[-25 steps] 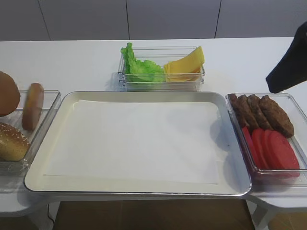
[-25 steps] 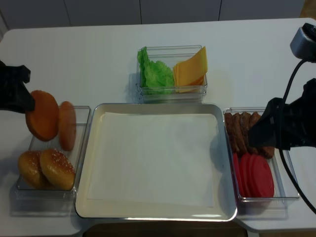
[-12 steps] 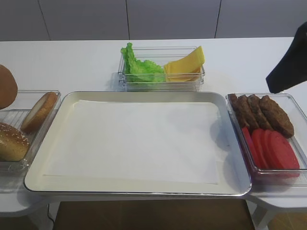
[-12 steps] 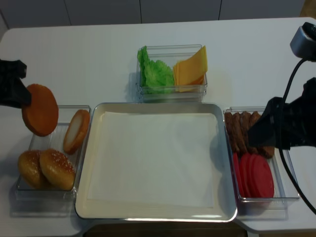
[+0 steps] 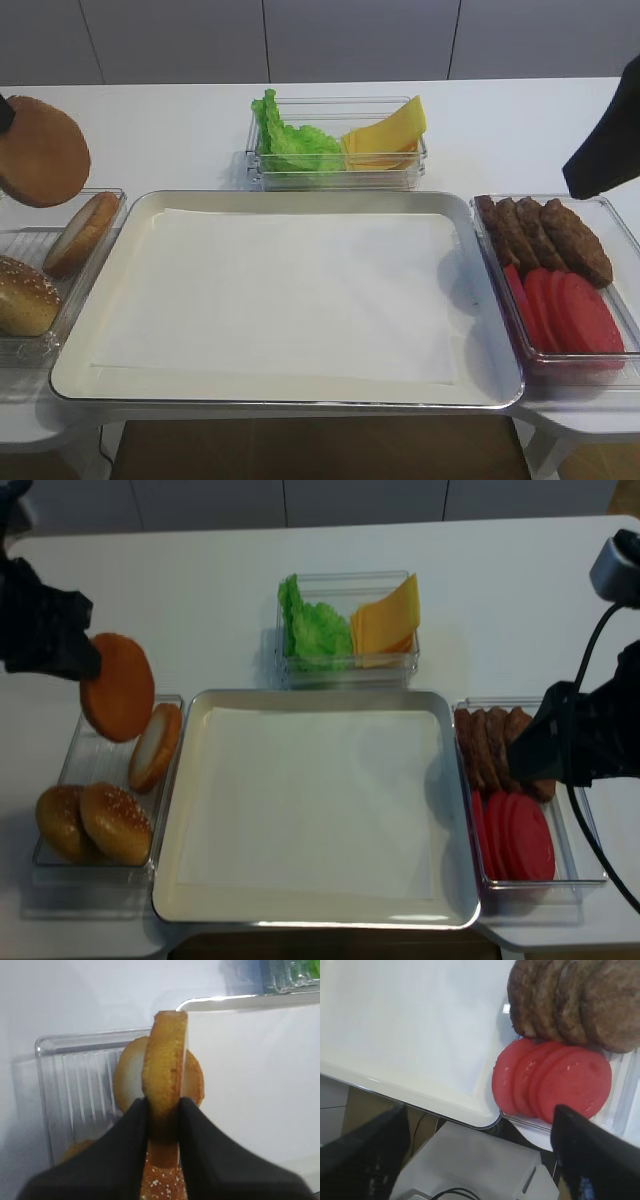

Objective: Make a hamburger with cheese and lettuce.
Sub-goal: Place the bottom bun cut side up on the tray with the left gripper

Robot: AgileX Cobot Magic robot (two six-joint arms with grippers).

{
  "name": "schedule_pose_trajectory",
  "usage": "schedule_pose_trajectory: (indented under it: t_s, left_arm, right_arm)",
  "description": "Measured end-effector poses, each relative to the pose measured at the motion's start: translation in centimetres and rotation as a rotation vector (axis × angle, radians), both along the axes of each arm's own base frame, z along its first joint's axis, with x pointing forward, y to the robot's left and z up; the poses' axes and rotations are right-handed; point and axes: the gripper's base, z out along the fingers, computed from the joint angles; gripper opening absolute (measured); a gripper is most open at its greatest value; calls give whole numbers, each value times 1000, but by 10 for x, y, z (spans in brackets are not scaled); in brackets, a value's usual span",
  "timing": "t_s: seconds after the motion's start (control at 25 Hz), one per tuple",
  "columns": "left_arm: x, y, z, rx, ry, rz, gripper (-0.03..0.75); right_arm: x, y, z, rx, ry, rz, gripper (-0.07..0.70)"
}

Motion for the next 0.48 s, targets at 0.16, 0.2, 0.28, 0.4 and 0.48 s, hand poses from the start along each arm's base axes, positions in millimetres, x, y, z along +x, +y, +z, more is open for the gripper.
schedule_pose_trajectory:
  t_s: [0.16, 0.2, 0.28, 0.4, 0.48]
  left_arm:
    - [3, -13, 14, 7, -47, -42, 144]
    - [4, -17, 18, 8, -60, -55, 144]
    - [4, -25, 23, 13, -76, -85, 144]
    - [4, -39, 26, 40, -89, -134, 144]
    - [3, -46, 27, 63, -91, -165, 144]
  right_arm:
    - [0, -1, 0, -6, 0, -2, 696]
    - [0, -1, 0, -13, 0, -2, 696]
    - [0, -2, -1, -28, -1, -5, 696]
    - [1, -5, -2, -60, 0, -17, 696]
    - [1, -8, -3, -87, 2, -28, 696]
